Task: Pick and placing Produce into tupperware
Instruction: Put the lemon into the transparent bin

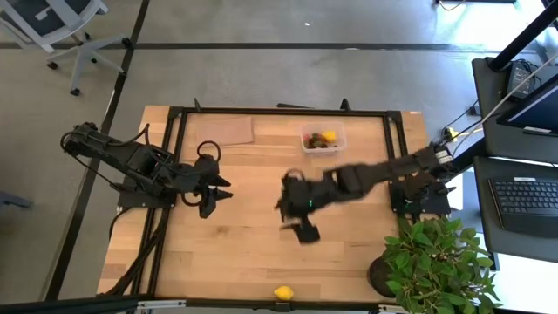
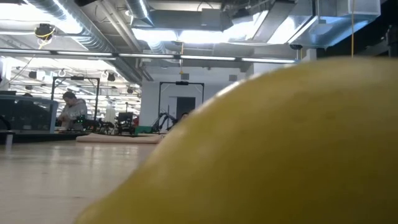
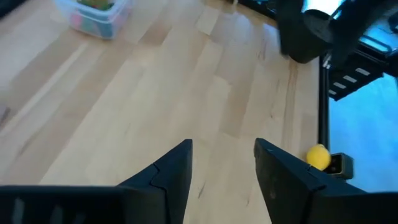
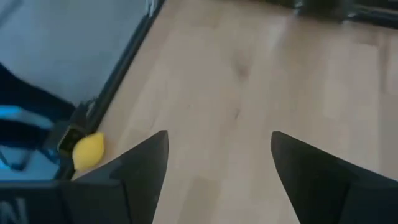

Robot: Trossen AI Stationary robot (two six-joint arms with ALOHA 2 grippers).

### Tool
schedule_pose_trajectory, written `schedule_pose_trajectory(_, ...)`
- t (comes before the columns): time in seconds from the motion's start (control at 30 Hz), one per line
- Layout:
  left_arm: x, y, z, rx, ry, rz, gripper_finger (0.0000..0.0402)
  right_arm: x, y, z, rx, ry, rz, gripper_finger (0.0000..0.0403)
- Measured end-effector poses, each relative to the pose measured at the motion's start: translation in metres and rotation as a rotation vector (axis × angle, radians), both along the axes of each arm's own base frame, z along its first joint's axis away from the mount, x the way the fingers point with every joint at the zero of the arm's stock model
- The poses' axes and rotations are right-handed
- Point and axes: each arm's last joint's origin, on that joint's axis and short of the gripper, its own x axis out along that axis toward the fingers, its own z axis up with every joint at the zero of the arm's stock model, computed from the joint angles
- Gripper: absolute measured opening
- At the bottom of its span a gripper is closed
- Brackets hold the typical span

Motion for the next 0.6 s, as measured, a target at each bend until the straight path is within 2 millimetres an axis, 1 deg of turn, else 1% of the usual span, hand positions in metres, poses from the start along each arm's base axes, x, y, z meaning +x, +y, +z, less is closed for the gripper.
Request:
schedule_pose_trajectory(0.13, 0.001, 0.001, 0.000, 0.037, -0.006, 0.017, 0.0157, -0.005, 0.046, -0.016, -0.074, 0.021, 0.058, 0.0283)
schedule_pose_trajectory(0.2, 0.001, 0.001, -0.001, 0.050, -0.008, 0.036, 0.0155, -0.005, 0.065, -0.027, -0.093, 0.034, 0.091, 0.0283)
schedule_pose_trajectory(0.27, 0.002, 0.001, -0.001, 0.053, -0.010, 0.041, 0.0153, -0.003, 0.081, -0.042, -0.104, 0.058, 0.123, 0.0283)
schedule_pose_trajectory(0.37, 0.003, 0.001, -0.002, 0.056, -0.002, 0.041, 0.0152, 0.003, 0.102, -0.067, -0.118, 0.079, 0.156, 0.0283)
schedule_pose_trajectory(0.47, 0.005, 0.000, -0.003, 0.053, 0.001, 0.047, 0.0155, 0.009, 0.122, -0.090, -0.085, 0.084, 0.152, 0.0283)
schedule_pose_trajectory(0.53, 0.005, 0.000, -0.004, 0.056, 0.006, 0.047, 0.0158, 0.011, 0.133, -0.107, -0.080, 0.113, 0.156, 0.0283)
schedule_pose_trajectory(0.6, 0.007, -0.001, -0.004, 0.060, 0.005, 0.052, 0.0161, 0.010, 0.141, -0.119, -0.081, 0.141, 0.157, 0.0283)
